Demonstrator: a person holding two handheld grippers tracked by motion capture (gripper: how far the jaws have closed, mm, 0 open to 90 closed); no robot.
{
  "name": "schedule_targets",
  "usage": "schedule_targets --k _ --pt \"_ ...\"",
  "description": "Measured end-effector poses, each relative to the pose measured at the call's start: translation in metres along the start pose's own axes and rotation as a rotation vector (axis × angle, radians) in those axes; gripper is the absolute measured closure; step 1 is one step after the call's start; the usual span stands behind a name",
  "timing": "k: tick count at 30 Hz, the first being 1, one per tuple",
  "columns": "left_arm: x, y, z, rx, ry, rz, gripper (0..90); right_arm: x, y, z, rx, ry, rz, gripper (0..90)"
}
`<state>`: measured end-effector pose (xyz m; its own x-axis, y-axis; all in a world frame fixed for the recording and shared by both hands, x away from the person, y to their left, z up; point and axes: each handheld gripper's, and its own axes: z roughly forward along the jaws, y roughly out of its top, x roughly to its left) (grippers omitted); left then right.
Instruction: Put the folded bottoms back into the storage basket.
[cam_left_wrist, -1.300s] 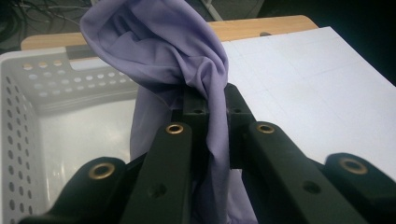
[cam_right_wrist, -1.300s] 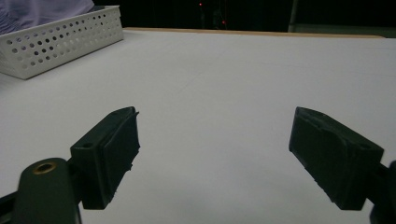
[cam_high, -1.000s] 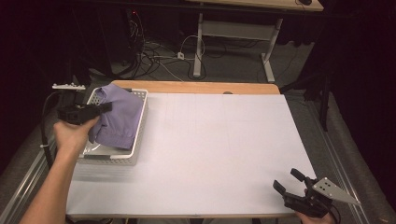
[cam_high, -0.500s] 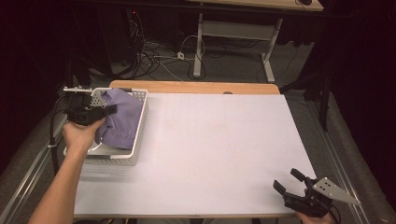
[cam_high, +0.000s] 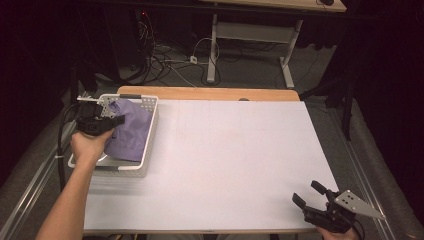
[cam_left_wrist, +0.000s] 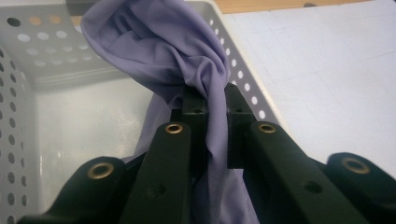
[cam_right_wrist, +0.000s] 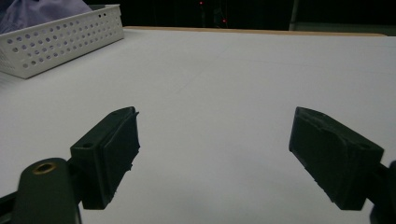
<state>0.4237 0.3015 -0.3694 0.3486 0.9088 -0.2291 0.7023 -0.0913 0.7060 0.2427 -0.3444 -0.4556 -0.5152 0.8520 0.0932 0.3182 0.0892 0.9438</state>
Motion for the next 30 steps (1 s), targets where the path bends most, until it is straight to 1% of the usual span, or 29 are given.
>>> schedule_targets --k 1,5,8,9,10,14,19,20,23,25,26,27,28,29,30 --pt "0.0 0.0 0.0 0.0 0.0 0.0 80.5 0.0 0.0 0.0 0.0 0.0 0.0 16.7" --pt "0.0 -0.001 0.004 0.02 0.041 0.02 80.4 0.0 0.0 0.0 -0.001 0.0 0.001 16.7" --pt "0.002 -0.002 0.007 0.039 0.058 0.028 80.0 0.0 0.0 0.0 0.0 -0.001 0.0 16.7" --pt "0.002 -0.002 0.01 0.054 0.075 0.038 79.9 0.0 0.0 0.0 0.0 -0.001 0.0 16.8" --pt "0.002 -0.002 0.01 0.054 0.075 0.038 79.8 0.0 0.0 0.0 0.0 -0.001 0.0 16.8" --pt "0.003 -0.003 0.019 0.088 0.101 0.047 79.8 0.0 0.0 0.0 0.002 -0.001 0.003 16.7" --pt "0.003 -0.005 0.026 0.1 0.115 0.049 79.1 0.0 0.0 0.0 0.002 -0.001 0.003 16.7" --pt "0.004 -0.006 0.027 0.093 0.109 0.042 79.1 0.0 0.0 0.0 0.001 0.0 0.0 16.8" --pt "0.011 -0.011 0.031 0.1 0.105 0.01 79.1 0.0 0.0 0.0 0.001 0.001 0.0 16.7" --pt "0.015 -0.015 0.033 0.1 0.103 -0.018 79.1 0.0 0.0 0.0 0.002 0.0 0.001 16.7" --pt "0.019 -0.018 0.035 0.102 0.109 -0.036 79.1 0.0 0.0 0.0 0.002 0.001 0.001 16.7" --pt "0.019 -0.018 0.035 0.102 0.109 -0.036 79.1 0.0 0.0 0.0 0.002 0.001 0.001 16.7" --pt "0.016 -0.019 0.036 0.113 0.131 -0.011 79.1 0.0 0.0 0.0 0.003 0.0 0.0 16.7" --pt "0.016 -0.019 0.036 0.113 0.131 -0.011 78.9 0.0 0.0 0.0 0.002 0.0 -0.001 16.8" --pt "0.013 -0.019 0.038 0.118 0.146 0.02 78.9 0.0 0.0 0.0 0.0 0.0 0.0 16.7"
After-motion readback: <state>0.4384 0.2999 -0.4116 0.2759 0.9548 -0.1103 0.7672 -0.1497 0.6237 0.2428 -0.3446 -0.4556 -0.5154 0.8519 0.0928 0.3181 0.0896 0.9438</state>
